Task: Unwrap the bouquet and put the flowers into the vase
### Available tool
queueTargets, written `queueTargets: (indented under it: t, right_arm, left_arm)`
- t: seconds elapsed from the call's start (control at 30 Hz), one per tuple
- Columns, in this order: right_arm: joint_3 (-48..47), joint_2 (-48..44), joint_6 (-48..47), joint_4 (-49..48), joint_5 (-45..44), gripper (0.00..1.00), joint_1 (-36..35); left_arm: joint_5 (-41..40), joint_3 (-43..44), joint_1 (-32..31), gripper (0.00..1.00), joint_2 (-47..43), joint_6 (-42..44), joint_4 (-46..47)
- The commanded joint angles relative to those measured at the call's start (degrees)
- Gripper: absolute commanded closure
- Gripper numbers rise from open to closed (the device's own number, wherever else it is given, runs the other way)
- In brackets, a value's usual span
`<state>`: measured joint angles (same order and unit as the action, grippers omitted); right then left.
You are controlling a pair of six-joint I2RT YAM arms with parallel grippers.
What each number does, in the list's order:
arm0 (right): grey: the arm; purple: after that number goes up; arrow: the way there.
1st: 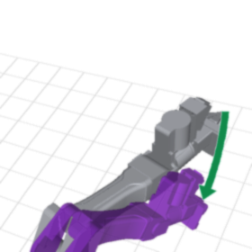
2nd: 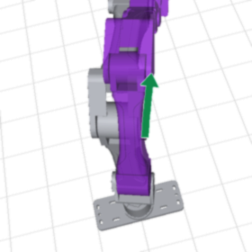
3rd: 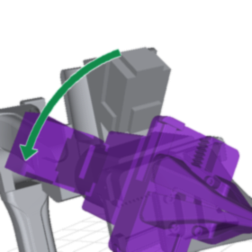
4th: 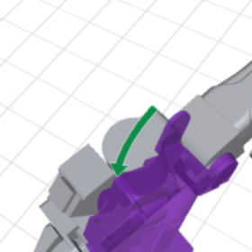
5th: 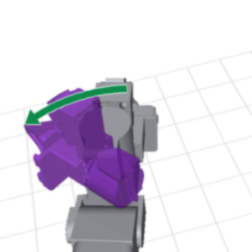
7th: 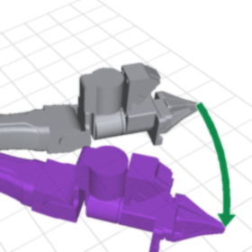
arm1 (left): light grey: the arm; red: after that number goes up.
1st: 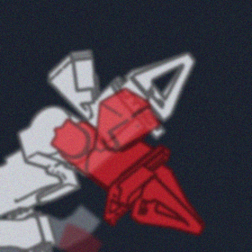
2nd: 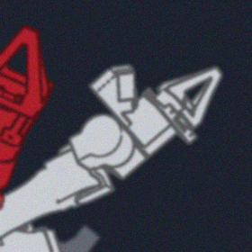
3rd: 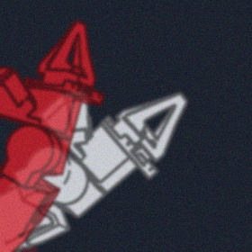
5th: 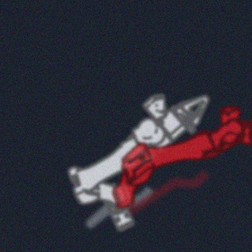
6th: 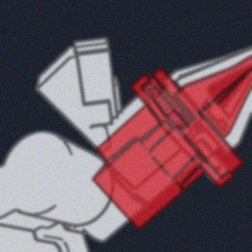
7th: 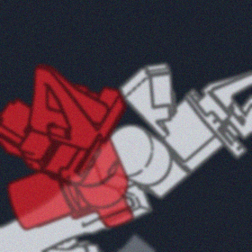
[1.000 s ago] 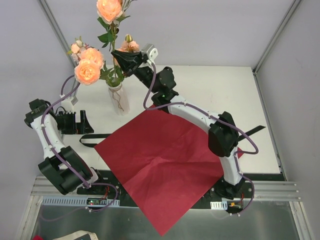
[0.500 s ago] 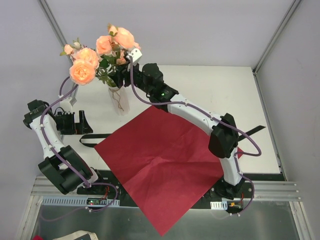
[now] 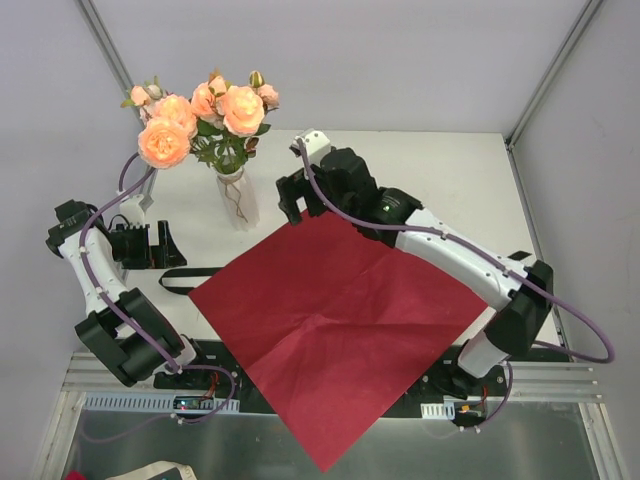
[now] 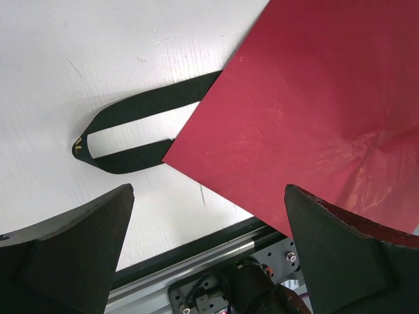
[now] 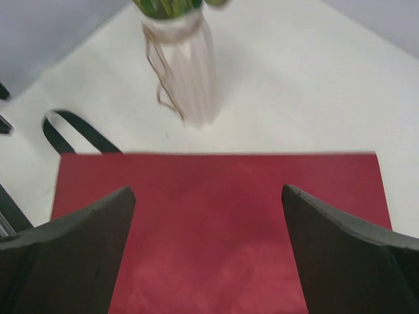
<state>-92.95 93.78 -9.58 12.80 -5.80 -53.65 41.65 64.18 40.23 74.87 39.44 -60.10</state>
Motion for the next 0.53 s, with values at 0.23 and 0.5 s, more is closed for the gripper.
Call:
queueTargets:
  t: [0.23, 0.5]
  right_arm:
    - [9.7, -13.2, 2.1, 19.9, -13.6, 0.03, 1.0]
    - [13.6, -17.1, 3.9, 24.5, -16.0, 0.03, 2.4]
  left_arm:
    - [4.4, -0.1, 0.7, 0.01, -0.5, -1.7, -2.0]
    - [6.3, -3.4, 0.6, 0.01, -1.0, -4.2, 1.1]
